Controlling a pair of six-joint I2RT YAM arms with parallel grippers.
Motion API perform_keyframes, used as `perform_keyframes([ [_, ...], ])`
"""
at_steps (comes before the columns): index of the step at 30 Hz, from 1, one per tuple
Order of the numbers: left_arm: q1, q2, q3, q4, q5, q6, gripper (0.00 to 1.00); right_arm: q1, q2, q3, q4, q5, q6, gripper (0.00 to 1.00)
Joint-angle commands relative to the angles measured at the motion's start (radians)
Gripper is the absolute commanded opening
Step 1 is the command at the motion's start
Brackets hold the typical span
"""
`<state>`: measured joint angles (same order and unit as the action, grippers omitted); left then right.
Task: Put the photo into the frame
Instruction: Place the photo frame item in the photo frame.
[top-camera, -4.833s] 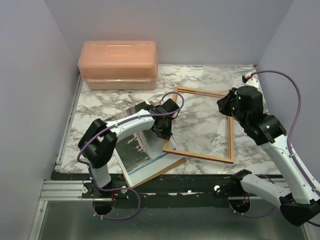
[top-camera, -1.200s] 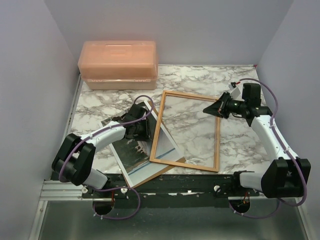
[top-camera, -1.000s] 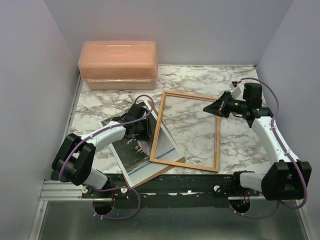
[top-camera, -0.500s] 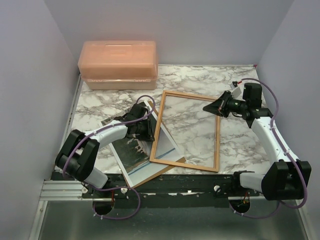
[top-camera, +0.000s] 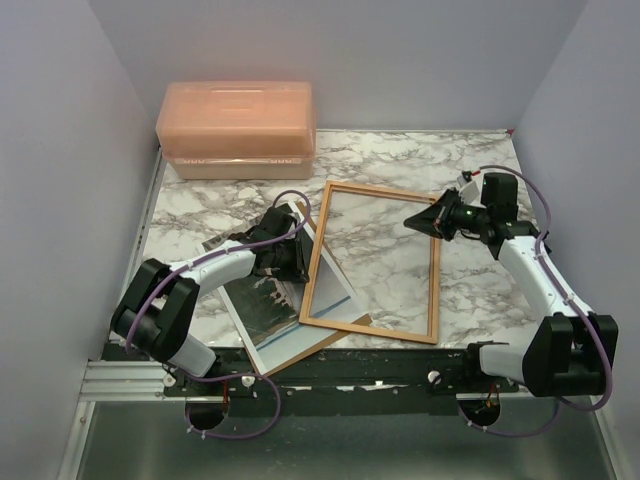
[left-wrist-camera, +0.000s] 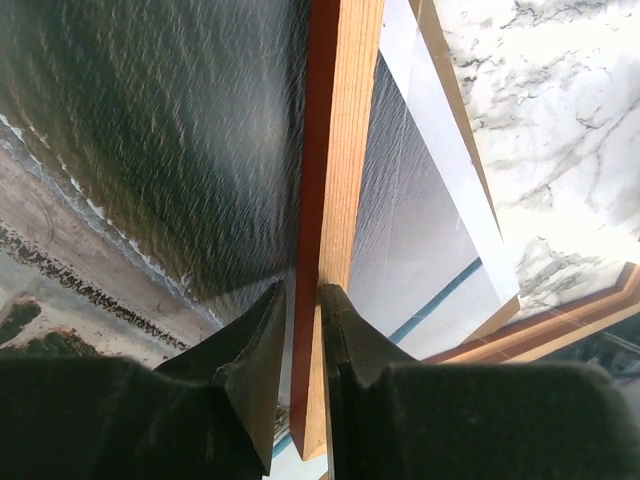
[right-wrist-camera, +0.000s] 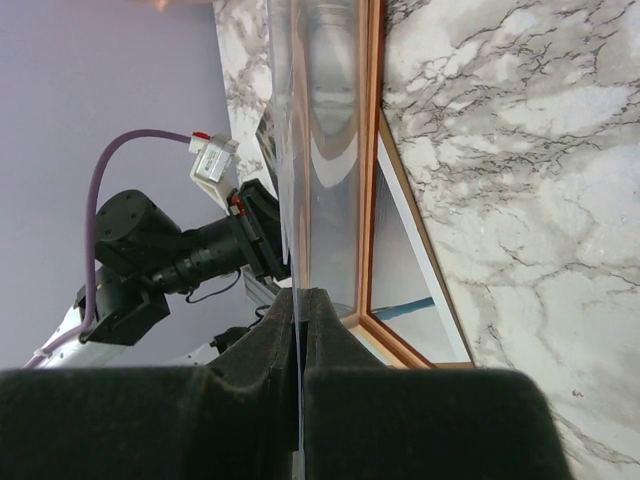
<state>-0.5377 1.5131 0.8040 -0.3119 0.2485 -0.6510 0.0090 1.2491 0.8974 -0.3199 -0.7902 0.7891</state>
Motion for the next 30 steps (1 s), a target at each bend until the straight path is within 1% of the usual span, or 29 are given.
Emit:
perform_keyframes([
  [1, 0.003, 0.028, 0.000, -0.006, -0.015, 0.013, 0.21, -0.003, 0.016, -0.020, 0.063, -0.011, 0.028, 0.01],
  [13, 0.004, 0.033, -0.006, -0.006, -0.014, 0.017, 0.20, -0.002, 0.047, -0.030, 0.140, -0.042, 0.064, 0.01],
  [30, 0.003, 0.049, -0.003, -0.004, -0.009, 0.021, 0.17, -0.003, 0.016, 0.018, 0.092, -0.053, 0.053, 0.01],
])
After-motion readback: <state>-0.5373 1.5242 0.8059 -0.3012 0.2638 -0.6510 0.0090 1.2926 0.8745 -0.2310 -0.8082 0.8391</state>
